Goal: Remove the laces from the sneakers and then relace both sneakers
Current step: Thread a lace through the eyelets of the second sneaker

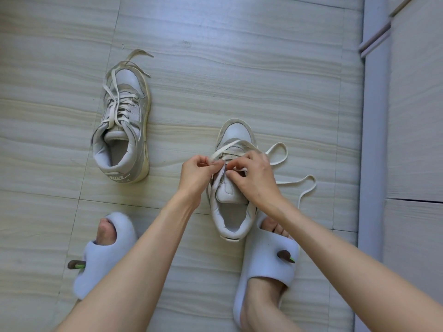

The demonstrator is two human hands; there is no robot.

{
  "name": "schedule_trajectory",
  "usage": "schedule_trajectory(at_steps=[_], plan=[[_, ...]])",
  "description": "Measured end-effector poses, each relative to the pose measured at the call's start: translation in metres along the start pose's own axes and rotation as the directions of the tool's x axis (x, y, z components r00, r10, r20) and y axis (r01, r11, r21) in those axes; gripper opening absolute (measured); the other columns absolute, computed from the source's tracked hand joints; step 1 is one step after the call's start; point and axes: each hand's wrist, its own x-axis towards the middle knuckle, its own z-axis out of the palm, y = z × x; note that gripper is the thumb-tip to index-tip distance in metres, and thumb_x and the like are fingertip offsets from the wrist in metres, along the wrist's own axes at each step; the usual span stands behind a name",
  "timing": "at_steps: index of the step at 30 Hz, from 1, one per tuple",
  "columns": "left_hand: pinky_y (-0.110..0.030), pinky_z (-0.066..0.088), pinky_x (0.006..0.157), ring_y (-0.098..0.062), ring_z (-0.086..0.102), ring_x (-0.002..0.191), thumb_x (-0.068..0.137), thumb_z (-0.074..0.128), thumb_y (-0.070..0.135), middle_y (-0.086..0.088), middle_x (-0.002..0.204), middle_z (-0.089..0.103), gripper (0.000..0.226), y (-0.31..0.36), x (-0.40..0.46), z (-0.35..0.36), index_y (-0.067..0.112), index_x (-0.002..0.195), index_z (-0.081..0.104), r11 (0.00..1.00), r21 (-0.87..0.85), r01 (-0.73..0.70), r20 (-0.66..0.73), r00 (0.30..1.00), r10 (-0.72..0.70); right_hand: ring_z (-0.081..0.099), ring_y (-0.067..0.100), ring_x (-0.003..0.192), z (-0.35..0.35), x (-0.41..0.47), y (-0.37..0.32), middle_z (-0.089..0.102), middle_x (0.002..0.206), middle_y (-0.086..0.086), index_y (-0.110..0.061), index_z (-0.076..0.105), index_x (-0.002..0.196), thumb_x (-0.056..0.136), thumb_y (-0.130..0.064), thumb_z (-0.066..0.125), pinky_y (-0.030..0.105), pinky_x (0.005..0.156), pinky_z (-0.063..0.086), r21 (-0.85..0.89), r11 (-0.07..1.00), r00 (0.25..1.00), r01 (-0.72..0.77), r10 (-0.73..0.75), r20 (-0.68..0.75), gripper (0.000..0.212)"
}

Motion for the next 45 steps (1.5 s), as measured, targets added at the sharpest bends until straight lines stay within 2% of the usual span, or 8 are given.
schedule_trajectory(at_steps=[15, 22, 27, 31, 33, 35, 39, 45], plan=[[-0.024, 0.043, 0.093, -0.010, 0.052, 0.096, 0.088, 0.062, 0.014, -0.004, 0.112, 0.049, 0.034, -0.009, -0.028, -0.006, 0.016, 0.121, 0.059, 0.896, 0.381, -0.227, 0.124, 0.973, 0.193, 0.041, 0.023, 0.102, 0.005, 0.004, 0.000, 0.055, 0.095, 0.003, -0.009, 0.071, 0.095, 0.087, -0.017, 0.062, 0.021, 0.085, 0.026, -0.020, 0.999, 1.000, -0.026, 0.026, 0.004, 0.015], [-0.025, 0.044, 0.071, -0.016, 0.051, 0.080, 0.082, 0.057, 0.004, -0.006, 0.103, 0.050, 0.033, -0.009, -0.020, -0.009, 0.017, 0.112, 0.054, 0.917, 0.353, -0.184, 0.161, 0.978, 0.134, 0.060, 0.012, 0.087, -0.023, -0.011, 0.021, 0.065, 0.092, 0.004, -0.014, 0.058, 0.086, 0.094, -0.006, 0.051, 0.021, 0.081, 0.044, 0.436, 0.874, 0.965, -0.216, 0.260, -0.043, 0.013], [-0.009, 0.041, 0.056, -0.007, 0.048, 0.067, 0.084, 0.059, 0.006, 0.005, 0.085, 0.048, 0.027, -0.015, -0.017, -0.015, 0.023, 0.104, 0.057, 0.961, 0.251, -0.114, 0.135, 0.988, 0.082, 0.069, 0.009, 0.073, -0.046, -0.023, 0.046, 0.068, 0.081, 0.007, -0.005, 0.050, 0.091, 0.100, -0.005, 0.036, 0.022, 0.076, 0.055, 0.855, 0.458, 0.865, -0.243, 0.501, -0.023, 0.017], [-0.020, 0.044, 0.065, -0.008, 0.050, 0.069, 0.086, 0.060, 0.011, 0.006, 0.087, 0.050, 0.024, -0.019, -0.016, -0.017, 0.030, 0.100, 0.057, 0.971, 0.221, -0.089, 0.123, 0.990, 0.062, 0.071, 0.020, 0.069, -0.068, -0.022, 0.067, 0.070, 0.069, 0.010, -0.003, 0.053, 0.077, 0.101, -0.005, 0.030, 0.036, 0.082, 0.056, 0.945, -0.313, 0.764, -0.094, 0.586, 0.270, 0.032], [-0.026, 0.046, 0.067, -0.009, 0.051, 0.071, 0.085, 0.061, 0.013, 0.007, 0.088, 0.052, 0.023, -0.020, -0.016, -0.016, 0.032, 0.099, 0.058, 0.968, 0.230, -0.101, 0.114, 0.991, 0.076, 0.062, 0.015, 0.050, -0.071, -0.021, 0.079, 0.061, 0.057, 0.005, -0.005, 0.050, 0.072, 0.098, -0.002, 0.031, 0.029, 0.065, 0.057, 0.903, -0.427, 0.733, -0.036, 0.603, 0.315, 0.033], [-0.031, 0.050, 0.069, -0.011, 0.054, 0.074, 0.086, 0.062, 0.016, 0.006, 0.090, 0.053, 0.022, -0.022, -0.017, -0.017, 0.034, 0.099, 0.059, 0.972, 0.210, -0.102, 0.122, 0.989, 0.078, 0.042, 0.009, 0.039, -0.065, -0.022, 0.089, 0.046, 0.054, 0.001, -0.012, 0.042, 0.071, 0.095, 0.000, 0.031, 0.020, 0.045, 0.041, 0.958, -0.250, 0.703, -0.139, 0.657, 0.273, 0.029], [-0.023, 0.053, 0.061, -0.008, 0.057, 0.073, 0.087, 0.063, 0.020, 0.004, 0.094, 0.056, 0.021, -0.026, -0.019, -0.021, 0.039, 0.095, 0.061, 0.981, 0.163, -0.104, 0.122, 0.989, 0.084, 0.039, 0.005, 0.050, -0.052, -0.040, 0.117, 0.044, 0.064, 0.000, -0.014, 0.049, 0.077, 0.091, -0.005, 0.045, 0.023, 0.051, 0.030, 0.435, 0.801, 0.799, -0.411, 0.546, -0.250, 0.017], [-0.025, 0.052, 0.064, -0.005, 0.057, 0.071, 0.088, 0.062, 0.019, 0.005, 0.095, 0.056, 0.024, -0.025, -0.020, -0.020, 0.041, 0.096, 0.058, 0.981, 0.154, -0.114, 0.125, 0.988, 0.095, 0.053, 0.031, 0.076, -0.058, -0.071, 0.162, 0.061, 0.078, 0.014, -0.004, 0.056, 0.079, 0.091, -0.016, 0.049, 0.033, 0.064, 0.033, -0.048, 0.832, 0.818, -0.553, 0.531, -0.222, 0.018]])
